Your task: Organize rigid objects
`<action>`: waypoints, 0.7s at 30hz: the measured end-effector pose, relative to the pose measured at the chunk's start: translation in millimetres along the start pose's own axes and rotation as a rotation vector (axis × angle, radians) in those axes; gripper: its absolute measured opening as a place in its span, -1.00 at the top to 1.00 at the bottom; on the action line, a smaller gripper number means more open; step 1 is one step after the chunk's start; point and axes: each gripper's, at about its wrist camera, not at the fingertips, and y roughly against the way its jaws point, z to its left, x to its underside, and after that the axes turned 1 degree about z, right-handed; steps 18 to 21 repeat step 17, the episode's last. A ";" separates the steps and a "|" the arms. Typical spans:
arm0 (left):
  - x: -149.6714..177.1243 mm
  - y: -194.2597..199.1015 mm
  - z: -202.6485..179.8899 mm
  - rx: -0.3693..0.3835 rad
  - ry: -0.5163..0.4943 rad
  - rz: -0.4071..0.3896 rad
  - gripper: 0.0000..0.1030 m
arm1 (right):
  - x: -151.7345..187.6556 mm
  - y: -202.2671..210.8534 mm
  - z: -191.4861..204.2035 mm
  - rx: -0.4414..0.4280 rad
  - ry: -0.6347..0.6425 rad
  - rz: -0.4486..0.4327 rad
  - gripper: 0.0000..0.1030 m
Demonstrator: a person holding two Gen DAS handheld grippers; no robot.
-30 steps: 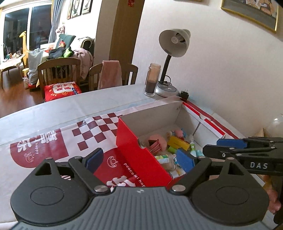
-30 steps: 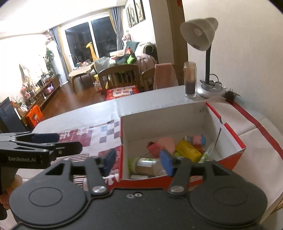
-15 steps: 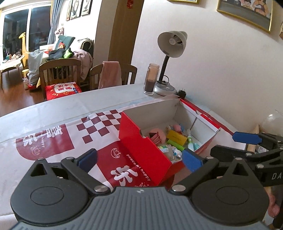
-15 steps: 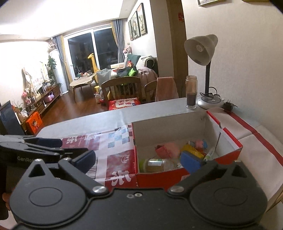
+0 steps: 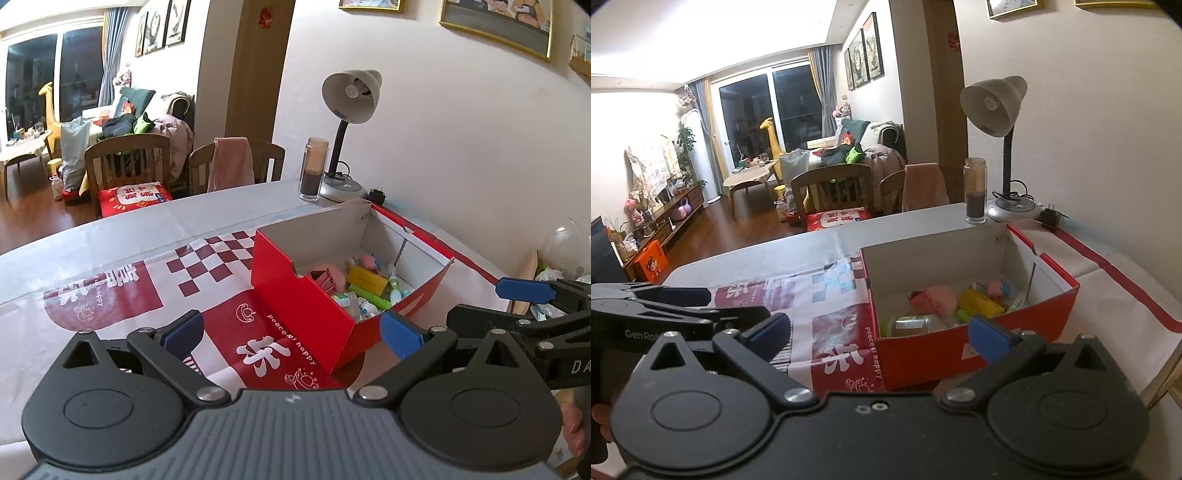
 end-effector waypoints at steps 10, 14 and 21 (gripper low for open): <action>9.2 8.5 -7.0 -0.005 -0.013 0.009 -0.99 | 8.6 7.3 0.7 0.011 -0.011 0.008 -0.99; 9.1 10.2 -7.8 0.003 -0.014 0.005 -0.99 | 11.9 11.1 3.6 0.026 -0.014 0.001 -0.99; 8.9 11.5 -8.7 0.003 -0.011 0.001 -0.99 | 14.4 11.5 5.7 0.041 -0.021 0.002 -0.99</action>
